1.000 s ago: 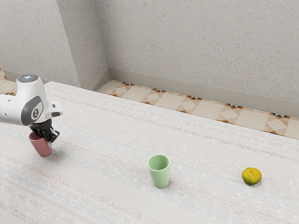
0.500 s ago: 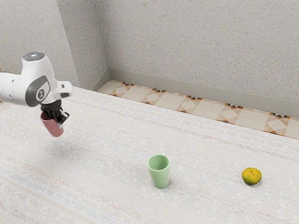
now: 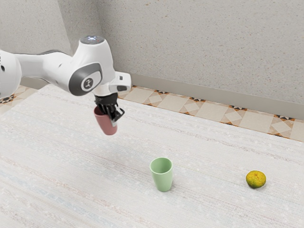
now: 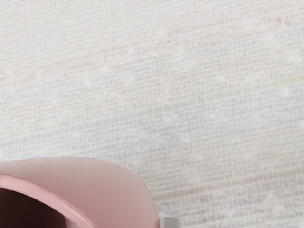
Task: Place the left cup onto the right cup
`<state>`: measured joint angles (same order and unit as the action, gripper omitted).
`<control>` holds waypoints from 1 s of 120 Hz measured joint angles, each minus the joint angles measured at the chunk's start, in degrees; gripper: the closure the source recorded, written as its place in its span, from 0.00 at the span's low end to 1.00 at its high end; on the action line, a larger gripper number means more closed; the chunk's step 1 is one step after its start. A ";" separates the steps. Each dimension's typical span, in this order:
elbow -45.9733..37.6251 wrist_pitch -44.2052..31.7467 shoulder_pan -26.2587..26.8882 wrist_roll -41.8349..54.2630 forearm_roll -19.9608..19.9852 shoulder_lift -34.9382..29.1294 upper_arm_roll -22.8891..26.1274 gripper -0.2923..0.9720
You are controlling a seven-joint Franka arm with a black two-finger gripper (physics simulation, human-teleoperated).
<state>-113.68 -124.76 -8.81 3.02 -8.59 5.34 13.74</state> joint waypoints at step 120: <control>8.27 10.52 -0.03 -36.47 -6.28 6.87 25.81 0.85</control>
<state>-105.41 -114.24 -8.85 -33.45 -14.87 12.21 39.55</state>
